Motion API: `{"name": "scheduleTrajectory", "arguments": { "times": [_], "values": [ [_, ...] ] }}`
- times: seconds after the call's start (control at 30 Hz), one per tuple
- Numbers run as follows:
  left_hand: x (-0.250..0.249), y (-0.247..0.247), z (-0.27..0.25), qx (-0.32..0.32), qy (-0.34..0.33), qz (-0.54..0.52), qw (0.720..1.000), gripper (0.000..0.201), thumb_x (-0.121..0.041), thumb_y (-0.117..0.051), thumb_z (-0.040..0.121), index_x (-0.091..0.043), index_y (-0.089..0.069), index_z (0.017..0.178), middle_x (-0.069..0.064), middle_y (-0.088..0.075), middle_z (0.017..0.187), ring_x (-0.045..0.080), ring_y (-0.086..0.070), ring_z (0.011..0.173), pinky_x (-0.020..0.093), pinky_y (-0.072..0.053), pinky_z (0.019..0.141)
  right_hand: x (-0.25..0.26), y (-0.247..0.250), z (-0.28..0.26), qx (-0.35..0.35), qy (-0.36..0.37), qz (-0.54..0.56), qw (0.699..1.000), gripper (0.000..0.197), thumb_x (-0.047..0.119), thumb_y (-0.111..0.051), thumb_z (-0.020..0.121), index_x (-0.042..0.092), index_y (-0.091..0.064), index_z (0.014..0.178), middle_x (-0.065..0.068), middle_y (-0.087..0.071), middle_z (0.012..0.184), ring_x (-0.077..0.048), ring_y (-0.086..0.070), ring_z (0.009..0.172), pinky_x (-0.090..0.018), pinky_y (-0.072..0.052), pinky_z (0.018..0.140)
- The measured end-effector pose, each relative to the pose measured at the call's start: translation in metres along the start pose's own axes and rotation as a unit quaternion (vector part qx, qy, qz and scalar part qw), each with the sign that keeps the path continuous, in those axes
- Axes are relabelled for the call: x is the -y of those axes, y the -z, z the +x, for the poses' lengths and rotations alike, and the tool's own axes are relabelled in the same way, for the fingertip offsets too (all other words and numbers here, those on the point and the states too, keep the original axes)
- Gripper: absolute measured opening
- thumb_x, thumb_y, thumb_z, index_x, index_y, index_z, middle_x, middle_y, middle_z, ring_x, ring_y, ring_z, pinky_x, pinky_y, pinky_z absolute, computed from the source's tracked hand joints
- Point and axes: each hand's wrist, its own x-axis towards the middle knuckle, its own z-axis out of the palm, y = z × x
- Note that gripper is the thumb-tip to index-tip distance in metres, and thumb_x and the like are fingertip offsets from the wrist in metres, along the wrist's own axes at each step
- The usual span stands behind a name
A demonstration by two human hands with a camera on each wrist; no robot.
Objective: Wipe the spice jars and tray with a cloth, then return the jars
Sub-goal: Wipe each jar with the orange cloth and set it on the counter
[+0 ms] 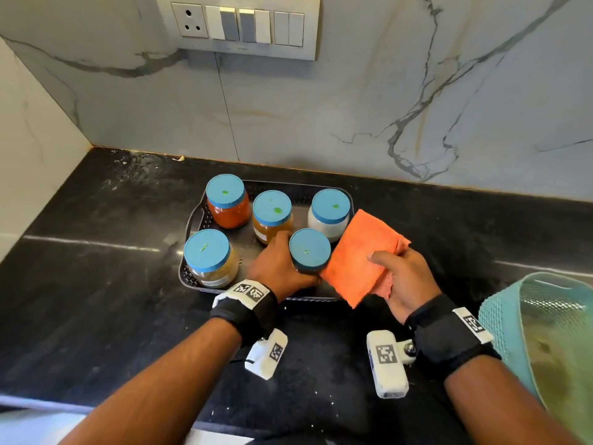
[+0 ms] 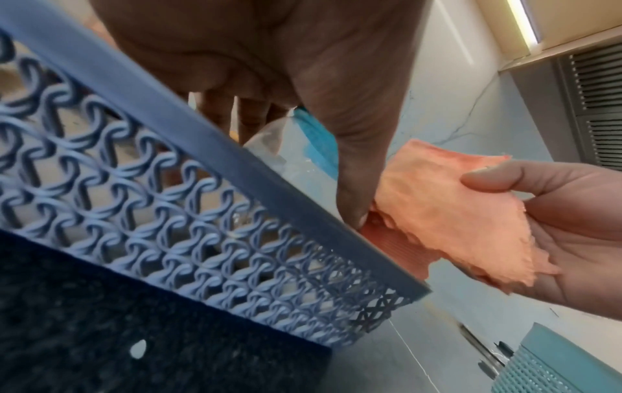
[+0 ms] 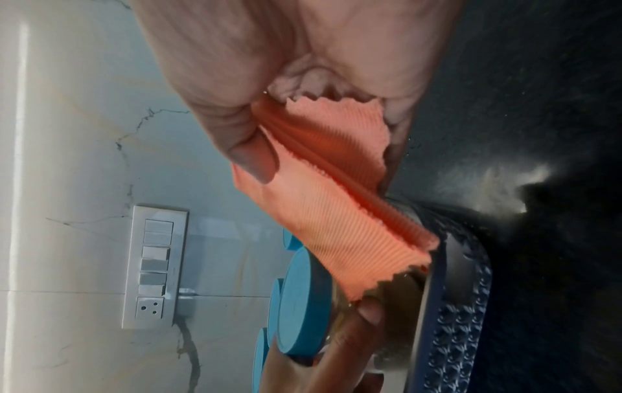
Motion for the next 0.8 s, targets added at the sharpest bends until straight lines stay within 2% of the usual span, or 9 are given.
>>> {"name": "scheduleTrajectory", "arguments": {
  "times": [0.07, 0.23, 0.33, 0.47, 0.6, 0.67, 0.73, 0.77, 0.8],
  "values": [
    [0.001, 0.002, -0.004, -0.025, -0.002, -0.024, 0.999, 0.092, -0.049, -0.089, 0.062, -0.021, -0.039, 0.134, -0.002, -0.060, 0.131, 0.019, -0.061, 0.117, 0.033, -0.051, 0.091, 0.002, 0.004, -0.001, -0.016, 0.020, 0.026, 0.999, 0.027, 0.000, -0.060, 0.091, 0.015, -0.064, 0.112, -0.015, -0.068, 0.120, -0.037, -0.064, 0.111, -0.063, -0.048, 0.097],
    [-0.004, 0.023, -0.021, -0.101, -0.056, -0.122, 0.986, 0.095, -0.060, -0.081, 0.054, -0.028, -0.037, 0.132, -0.007, -0.060, 0.132, 0.011, -0.059, 0.122, 0.035, -0.050, 0.103, 0.015, 0.018, -0.006, -0.039, 0.050, 0.108, 0.992, 0.024, -0.001, -0.051, 0.093, 0.017, -0.063, 0.104, -0.013, -0.068, 0.105, -0.032, -0.064, 0.101, -0.052, -0.054, 0.080],
    [-0.005, 0.031, -0.029, -0.134, -0.085, -0.152, 0.976, 0.090, -0.050, -0.085, 0.060, -0.036, -0.036, 0.133, -0.011, -0.059, 0.133, 0.006, -0.057, 0.124, 0.041, -0.050, 0.105, 0.022, 0.019, -0.011, -0.049, 0.060, 0.114, 0.991, 0.024, 0.001, -0.052, 0.094, 0.020, -0.062, 0.103, -0.010, -0.067, 0.108, -0.033, -0.063, 0.104, -0.055, -0.052, 0.087],
    [-0.009, 0.032, -0.043, -0.155, -0.135, -0.141, 0.968, 0.084, -0.043, -0.087, 0.064, -0.043, -0.038, 0.132, -0.011, -0.056, 0.133, 0.001, -0.055, 0.124, 0.031, -0.050, 0.104, 0.027, 0.014, -0.023, -0.032, 0.099, 0.087, 0.991, 0.027, -0.002, -0.054, 0.093, 0.021, -0.066, 0.100, -0.009, -0.069, 0.106, -0.035, -0.065, 0.104, -0.061, -0.050, 0.094],
    [-0.015, 0.024, -0.055, -0.167, -0.169, -0.102, 0.966, 0.090, -0.036, -0.092, 0.063, -0.025, -0.043, 0.137, -0.005, -0.056, 0.132, 0.005, -0.055, 0.122, 0.021, -0.046, 0.100, 0.027, 0.006, -0.038, -0.018, 0.195, 0.015, 0.981, 0.027, -0.006, -0.061, 0.089, 0.017, -0.074, 0.092, -0.008, -0.075, 0.099, -0.034, -0.069, 0.104, -0.058, -0.053, 0.094],
    [-0.021, 0.024, -0.059, -0.169, -0.182, -0.098, 0.964, 0.085, -0.028, -0.093, 0.063, -0.039, -0.041, 0.129, -0.017, -0.057, 0.122, -0.009, -0.054, 0.113, 0.008, -0.041, 0.094, 0.027, 0.004, -0.045, -0.022, 0.274, -0.048, 0.960, 0.028, 0.000, -0.067, 0.087, 0.026, -0.078, 0.086, -0.001, -0.077, 0.092, -0.028, -0.071, 0.098, -0.055, -0.055, 0.089],
    [-0.028, 0.024, -0.063, -0.164, -0.191, -0.095, 0.963, 0.082, -0.025, -0.093, 0.064, -0.049, -0.038, 0.119, -0.031, -0.053, 0.116, -0.021, -0.052, 0.106, 0.000, -0.038, 0.087, 0.030, 0.003, -0.051, -0.016, 0.361, -0.114, 0.925, 0.027, 0.010, -0.071, 0.083, 0.036, -0.079, 0.082, 0.009, -0.077, 0.085, -0.013, -0.071, 0.088, -0.044, -0.059, 0.080],
    [-0.031, 0.024, -0.066, -0.161, -0.193, -0.088, 0.964, 0.081, -0.028, -0.093, 0.064, -0.052, -0.037, 0.118, -0.033, -0.053, 0.116, -0.022, -0.053, 0.105, 0.000, -0.039, 0.087, 0.031, 0.000, -0.057, 0.001, 0.401, -0.145, 0.905, 0.029, 0.010, -0.071, 0.084, 0.037, -0.079, 0.087, 0.015, -0.076, 0.083, -0.002, -0.069, 0.082, -0.031, -0.057, 0.076],
    [-0.034, 0.024, -0.068, -0.159, -0.190, -0.077, 0.966, 0.081, -0.034, -0.092, 0.063, -0.054, -0.036, 0.119, -0.031, -0.055, 0.117, -0.017, -0.055, 0.106, 0.005, -0.043, 0.088, 0.031, -0.003, -0.062, 0.024, 0.440, -0.186, 0.878, 0.032, 0.007, -0.070, 0.086, 0.035, -0.078, 0.101, 0.019, -0.075, 0.086, 0.006, -0.067, 0.080, -0.020, -0.053, 0.075]
  ]
}}
